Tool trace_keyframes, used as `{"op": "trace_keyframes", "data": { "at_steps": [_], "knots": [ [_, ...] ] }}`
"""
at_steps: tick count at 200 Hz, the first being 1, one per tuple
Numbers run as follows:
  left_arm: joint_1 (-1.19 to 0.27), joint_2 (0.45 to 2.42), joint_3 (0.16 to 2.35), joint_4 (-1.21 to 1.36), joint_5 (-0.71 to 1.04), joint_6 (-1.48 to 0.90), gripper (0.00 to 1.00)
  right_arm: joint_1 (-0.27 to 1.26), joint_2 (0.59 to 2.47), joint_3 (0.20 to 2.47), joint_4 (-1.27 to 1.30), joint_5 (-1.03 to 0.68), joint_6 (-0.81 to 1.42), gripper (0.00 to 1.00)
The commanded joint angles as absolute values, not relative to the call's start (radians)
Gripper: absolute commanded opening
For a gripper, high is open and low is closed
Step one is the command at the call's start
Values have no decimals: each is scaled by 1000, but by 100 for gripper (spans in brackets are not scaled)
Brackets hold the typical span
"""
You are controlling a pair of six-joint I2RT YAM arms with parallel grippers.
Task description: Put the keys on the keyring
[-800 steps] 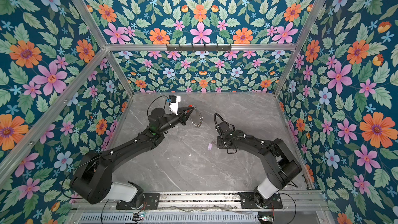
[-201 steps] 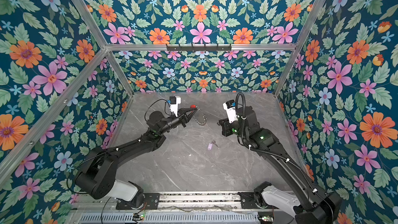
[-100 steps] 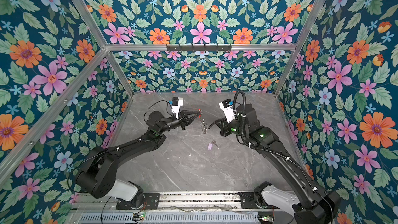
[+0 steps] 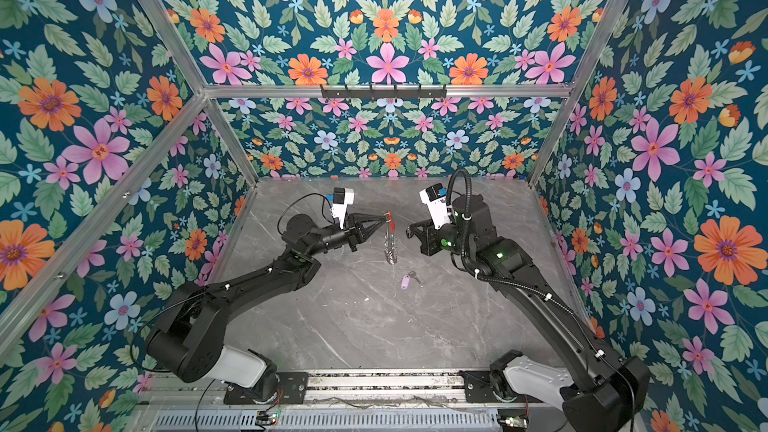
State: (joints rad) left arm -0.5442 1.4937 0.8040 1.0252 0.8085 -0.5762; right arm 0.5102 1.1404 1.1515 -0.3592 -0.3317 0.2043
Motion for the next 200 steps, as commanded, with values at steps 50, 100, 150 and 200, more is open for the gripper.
{"op": "trace_keyframes", "data": {
  "at_steps": [50, 100, 150, 200],
  "knots": [
    [-544, 1503, 826, 1070, 803, -574, 0, 510, 1136, 1153, -288, -284, 217, 0],
    [-545, 1509, 845, 1067, 819, -584, 0, 511, 1155, 1172, -288, -302, 212, 0],
    [-545, 1511, 836, 1069, 802, -600, 0, 513, 1215, 1246, -353, -349, 235, 0],
    [-551, 1508, 838, 1074, 801, -602, 0, 537, 1244, 1272, -336, -347, 235, 0]
  ]
}}
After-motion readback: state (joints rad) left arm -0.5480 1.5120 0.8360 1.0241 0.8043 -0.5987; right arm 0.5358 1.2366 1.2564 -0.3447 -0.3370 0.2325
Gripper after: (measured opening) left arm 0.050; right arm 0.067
